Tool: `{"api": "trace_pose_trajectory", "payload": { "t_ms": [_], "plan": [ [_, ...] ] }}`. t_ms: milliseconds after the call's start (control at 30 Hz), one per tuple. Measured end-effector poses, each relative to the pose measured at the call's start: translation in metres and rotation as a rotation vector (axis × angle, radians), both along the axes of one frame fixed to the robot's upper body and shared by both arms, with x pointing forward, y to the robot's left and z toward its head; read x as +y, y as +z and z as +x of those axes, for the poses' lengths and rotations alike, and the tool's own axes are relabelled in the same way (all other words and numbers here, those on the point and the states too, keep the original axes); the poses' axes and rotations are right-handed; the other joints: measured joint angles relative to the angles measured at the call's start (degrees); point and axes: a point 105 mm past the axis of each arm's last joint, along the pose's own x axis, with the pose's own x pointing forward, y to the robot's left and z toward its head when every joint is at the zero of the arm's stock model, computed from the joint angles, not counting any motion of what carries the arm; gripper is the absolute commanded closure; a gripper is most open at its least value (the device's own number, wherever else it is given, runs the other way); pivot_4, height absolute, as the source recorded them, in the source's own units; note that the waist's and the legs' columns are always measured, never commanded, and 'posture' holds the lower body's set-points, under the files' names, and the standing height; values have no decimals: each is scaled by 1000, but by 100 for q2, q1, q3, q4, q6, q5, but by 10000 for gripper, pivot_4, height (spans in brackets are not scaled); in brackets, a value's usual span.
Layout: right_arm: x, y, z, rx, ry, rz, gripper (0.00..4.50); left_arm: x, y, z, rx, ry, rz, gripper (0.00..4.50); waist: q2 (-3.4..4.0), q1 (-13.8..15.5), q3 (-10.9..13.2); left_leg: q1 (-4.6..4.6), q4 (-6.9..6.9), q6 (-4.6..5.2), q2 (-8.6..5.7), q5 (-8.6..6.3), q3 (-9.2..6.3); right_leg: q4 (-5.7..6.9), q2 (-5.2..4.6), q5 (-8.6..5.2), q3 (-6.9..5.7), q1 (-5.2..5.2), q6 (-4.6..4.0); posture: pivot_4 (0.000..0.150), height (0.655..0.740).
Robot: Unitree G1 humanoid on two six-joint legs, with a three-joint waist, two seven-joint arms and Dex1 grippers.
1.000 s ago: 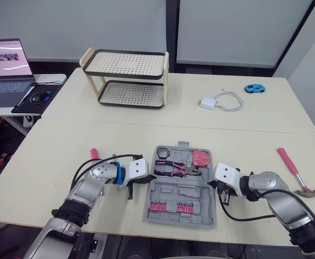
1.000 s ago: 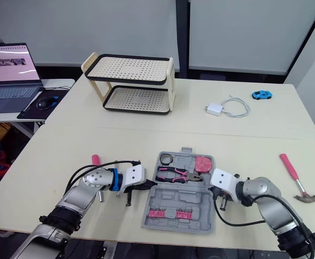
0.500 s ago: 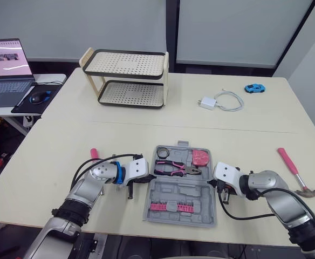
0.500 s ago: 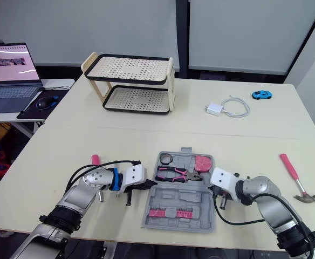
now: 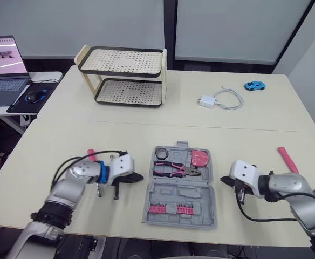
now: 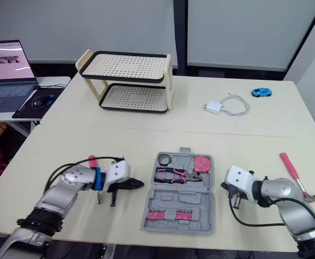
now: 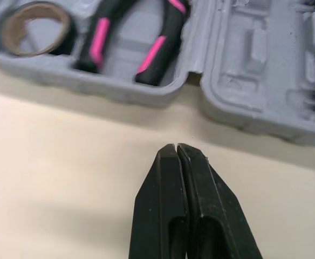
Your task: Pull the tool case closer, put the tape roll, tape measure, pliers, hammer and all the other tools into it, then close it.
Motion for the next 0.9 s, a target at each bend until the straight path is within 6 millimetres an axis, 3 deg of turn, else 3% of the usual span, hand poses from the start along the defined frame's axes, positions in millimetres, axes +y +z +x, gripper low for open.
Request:
{"api": "trace_pose_trajectory", "payload": {
  "t_ms": [167, 233, 333, 467, 567, 700, 900],
  "plan": [
    [-40, 27, -16, -51, -65, -24, 45000, 43, 36, -6, -19, 157, -71, 44721, 0, 8, 3, -16, -2, 0, -2, -1, 1, -8, -5, 0, -3, -8, 0, 1500, 7350],
    [-65, 39, -25, -66, -118, -47, 45000, 74, 47, -15, -17, 271, -82, 44721, 4, -1, 6, -15, -5, 1, -1, -1, 4, -8, -5, 0, -1, -11, 0, 1500, 7350],
    [-106, 52, -36, -82, -228, -98, 45000, 120, 55, -28, -14, 477, -84, 44721, 3, -12, 8, -6, -7, 1, 0, -1, 8, -8, -5, -2, 0, -4, -3, 1500, 7350],
    [-135, 60, -51, -86, -288, -130, 45000, 155, 46, -51, 30, 661, -102, 44721, 1, -8, 10, 5, -6, 1, 0, -1, 12, -7, -5, -3, 4, 4, -3, 1500, 7350],
    [-160, 61, -64, -53, -360, -138, 45000, 177, 36, -71, 85, 780, -99, 38654, -4, -9, 12, 9, -6, 1, 0, -1, 16, -8, -5, -3, 8, 6, -3, 1500, 7350],
    [-188, 62, -84, -3, -439, -154, 36985, 191, 28, -92, 136, 877, -118, 26389, -6, -8, 13, 15, -6, 0, 1, -1, 20, -8, -5, -4, 11, 13, -4, 1500, 7350],
    [-196, 61, -89, 22, -468, -127, 23265, 195, 21, -99, 140, 931, -128, 7510, -6, -8, 13, 27, -5, -1, 2, -1, 29, -6, -5, -4, 18, 22, -4, 1500, 7350]
  ]
}}
